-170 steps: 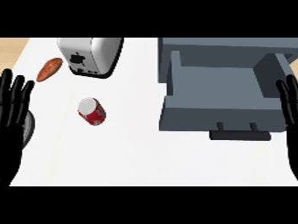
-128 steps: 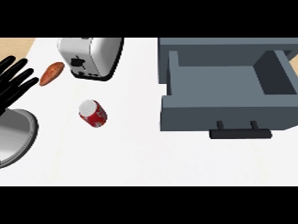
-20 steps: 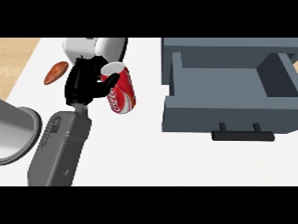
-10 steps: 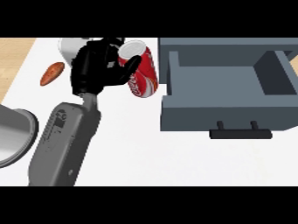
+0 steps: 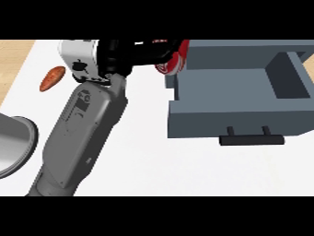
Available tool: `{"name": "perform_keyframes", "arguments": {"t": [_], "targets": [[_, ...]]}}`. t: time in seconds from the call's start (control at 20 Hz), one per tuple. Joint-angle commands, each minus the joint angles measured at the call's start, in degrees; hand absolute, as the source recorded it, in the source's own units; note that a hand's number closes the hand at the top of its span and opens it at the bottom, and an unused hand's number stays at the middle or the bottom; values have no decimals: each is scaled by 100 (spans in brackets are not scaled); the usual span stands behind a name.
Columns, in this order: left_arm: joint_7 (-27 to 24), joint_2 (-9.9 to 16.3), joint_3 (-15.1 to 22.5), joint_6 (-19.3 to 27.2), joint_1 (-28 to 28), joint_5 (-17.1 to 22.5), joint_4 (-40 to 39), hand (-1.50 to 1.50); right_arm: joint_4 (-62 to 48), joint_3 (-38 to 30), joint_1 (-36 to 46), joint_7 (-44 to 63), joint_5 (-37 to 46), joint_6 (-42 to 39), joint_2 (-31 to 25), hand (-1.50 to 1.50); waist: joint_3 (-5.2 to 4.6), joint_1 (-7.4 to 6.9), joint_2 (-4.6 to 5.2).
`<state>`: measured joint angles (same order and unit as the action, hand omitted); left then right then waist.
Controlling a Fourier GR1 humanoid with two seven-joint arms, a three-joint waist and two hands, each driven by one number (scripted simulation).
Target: Pick up the can, place it into the drawer and close the drawer
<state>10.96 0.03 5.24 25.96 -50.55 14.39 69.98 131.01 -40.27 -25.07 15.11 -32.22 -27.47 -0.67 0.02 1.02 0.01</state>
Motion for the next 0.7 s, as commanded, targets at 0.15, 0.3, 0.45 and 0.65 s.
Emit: {"name": "perform_keyframes", "arguments": {"t": [0.15,0.3,0.45,0.65], "targets": [[-296,-2,222,562,-1135,393,-1184,150,-8,-174,-179,-106,-190,-238,62,-150,2,113,14],[-195,-2,578,1111,-1534,582,-1166,150,-48,63,-7,-140,96,-131,64,-150,3,86,9],[-387,-3,558,906,-1602,683,-1605,150,-156,-59,129,-75,139,-95,-41,-150,2,55,15],[-731,-2,866,1044,-2056,1217,-2280,150,67,191,261,194,163,162,60,-150,2,158,36]]}}
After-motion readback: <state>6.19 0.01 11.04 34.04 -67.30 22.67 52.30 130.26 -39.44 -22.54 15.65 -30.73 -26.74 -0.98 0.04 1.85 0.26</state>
